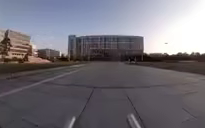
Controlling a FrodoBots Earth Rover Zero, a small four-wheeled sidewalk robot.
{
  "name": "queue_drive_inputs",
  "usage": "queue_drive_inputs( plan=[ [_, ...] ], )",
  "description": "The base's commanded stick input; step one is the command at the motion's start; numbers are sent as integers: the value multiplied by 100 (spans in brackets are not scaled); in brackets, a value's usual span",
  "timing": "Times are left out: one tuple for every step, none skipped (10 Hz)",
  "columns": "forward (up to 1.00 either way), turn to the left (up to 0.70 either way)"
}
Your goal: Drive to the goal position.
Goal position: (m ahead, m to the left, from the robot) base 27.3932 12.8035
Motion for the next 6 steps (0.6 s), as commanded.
queue_drive_inputs(
  plan=[
    [70, 0],
    [70, 0],
    [70, 0],
    [70, 0],
    [70, 0],
    [70, 0]
  ],
)
